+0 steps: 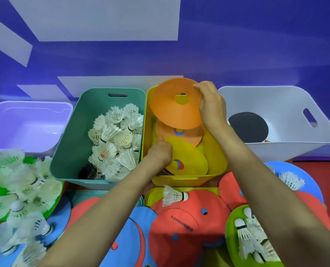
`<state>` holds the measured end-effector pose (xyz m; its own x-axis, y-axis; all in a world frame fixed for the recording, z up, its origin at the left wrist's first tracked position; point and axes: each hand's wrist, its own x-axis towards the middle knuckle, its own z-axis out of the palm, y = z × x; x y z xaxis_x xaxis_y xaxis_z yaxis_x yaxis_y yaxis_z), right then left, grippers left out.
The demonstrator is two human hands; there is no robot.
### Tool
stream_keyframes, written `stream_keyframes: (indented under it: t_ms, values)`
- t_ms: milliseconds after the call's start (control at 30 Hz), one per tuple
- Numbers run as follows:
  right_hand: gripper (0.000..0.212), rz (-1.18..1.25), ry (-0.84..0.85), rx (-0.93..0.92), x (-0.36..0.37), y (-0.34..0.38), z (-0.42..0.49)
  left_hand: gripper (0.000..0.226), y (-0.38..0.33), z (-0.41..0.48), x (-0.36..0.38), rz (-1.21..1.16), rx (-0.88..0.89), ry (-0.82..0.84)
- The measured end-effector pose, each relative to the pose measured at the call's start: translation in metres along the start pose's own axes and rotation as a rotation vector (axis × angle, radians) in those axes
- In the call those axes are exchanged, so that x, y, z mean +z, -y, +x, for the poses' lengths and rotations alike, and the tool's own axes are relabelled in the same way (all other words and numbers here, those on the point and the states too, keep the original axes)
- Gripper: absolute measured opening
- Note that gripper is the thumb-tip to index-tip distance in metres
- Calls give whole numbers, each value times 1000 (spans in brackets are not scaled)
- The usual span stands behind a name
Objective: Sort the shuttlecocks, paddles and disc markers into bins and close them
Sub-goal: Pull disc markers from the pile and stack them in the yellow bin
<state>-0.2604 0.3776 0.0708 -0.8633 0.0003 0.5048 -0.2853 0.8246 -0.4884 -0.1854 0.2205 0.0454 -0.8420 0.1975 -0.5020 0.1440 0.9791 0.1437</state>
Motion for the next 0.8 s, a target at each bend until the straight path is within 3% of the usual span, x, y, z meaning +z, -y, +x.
stream_keyframes:
  t_ms: [167, 367, 533, 667, 800]
  values:
    - [37, -41, 70, -32, 11, -8, 1, 35, 6, -1, 6, -45, 61, -61]
    - [39, -83, 365, -2, 46, -24, -4, 46, 12, -15, 7, -173, 98, -217]
    - [56, -266, 579, 78, 61, -42, -15, 43, 13, -19, 14, -161, 79, -235]
    - [47, -198, 540, 60, 30, -29, -24, 35, 4, -23, 18, -185, 78, -335]
    - [30, 25, 380, 8, -30, -6, -65, 25, -14, -44, 31, -353, 243, -647]
